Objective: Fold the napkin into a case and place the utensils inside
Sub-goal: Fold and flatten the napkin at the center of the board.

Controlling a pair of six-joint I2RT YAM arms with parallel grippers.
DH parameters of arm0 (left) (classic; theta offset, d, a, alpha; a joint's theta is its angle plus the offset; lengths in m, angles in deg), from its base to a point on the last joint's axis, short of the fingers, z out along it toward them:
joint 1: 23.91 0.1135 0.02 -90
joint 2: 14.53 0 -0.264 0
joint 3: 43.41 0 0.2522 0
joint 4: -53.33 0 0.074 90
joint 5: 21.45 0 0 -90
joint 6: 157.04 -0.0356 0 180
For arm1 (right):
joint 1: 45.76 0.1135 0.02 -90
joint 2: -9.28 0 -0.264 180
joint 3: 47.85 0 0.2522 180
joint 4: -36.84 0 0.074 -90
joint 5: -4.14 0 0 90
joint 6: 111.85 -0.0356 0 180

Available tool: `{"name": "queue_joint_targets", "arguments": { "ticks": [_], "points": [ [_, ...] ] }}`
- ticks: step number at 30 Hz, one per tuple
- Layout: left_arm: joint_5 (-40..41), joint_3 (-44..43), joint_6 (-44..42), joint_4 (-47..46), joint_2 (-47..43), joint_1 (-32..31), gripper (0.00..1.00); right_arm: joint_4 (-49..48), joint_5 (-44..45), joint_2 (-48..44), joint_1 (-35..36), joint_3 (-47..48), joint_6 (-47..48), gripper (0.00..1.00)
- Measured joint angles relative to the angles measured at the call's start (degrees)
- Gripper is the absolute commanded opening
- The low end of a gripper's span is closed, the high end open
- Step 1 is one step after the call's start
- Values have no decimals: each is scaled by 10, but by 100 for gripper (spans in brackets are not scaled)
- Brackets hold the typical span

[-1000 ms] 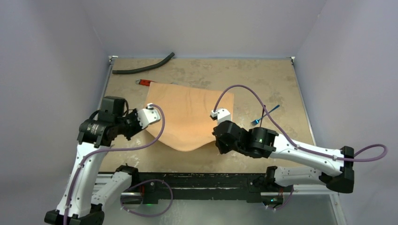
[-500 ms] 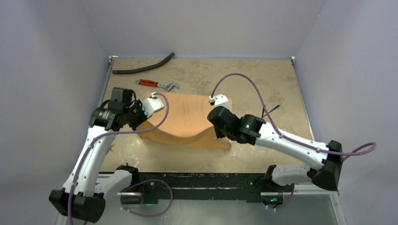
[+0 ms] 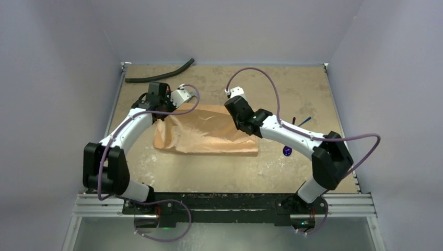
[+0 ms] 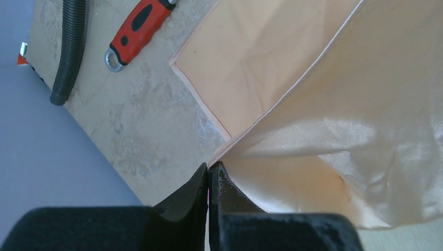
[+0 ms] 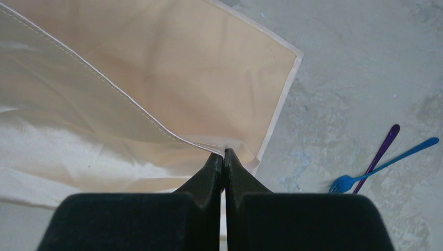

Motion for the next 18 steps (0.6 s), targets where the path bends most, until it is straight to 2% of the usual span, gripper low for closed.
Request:
{"name": "queue_joint_targets", "arguments": {
  "ticks": [13,15,16,17,18],
  "points": [
    [66,-20,-41,-148,135,-33,0,-74,-19,103,-73,39,57,2],
    [79,-31,-45,-159,157,-33,8,-78,-25,129,-83,56,61,10],
    [83,-35,-47,-163,165,-33,12,-81,-27,144,-87,68,62,17],
    [88,-39,-47,-167,172,-33,19,-81,-28,156,-91,77,63,25],
    [93,-41,-49,-173,178,-33,29,-83,-29,171,-94,88,64,40]
  ]
}}
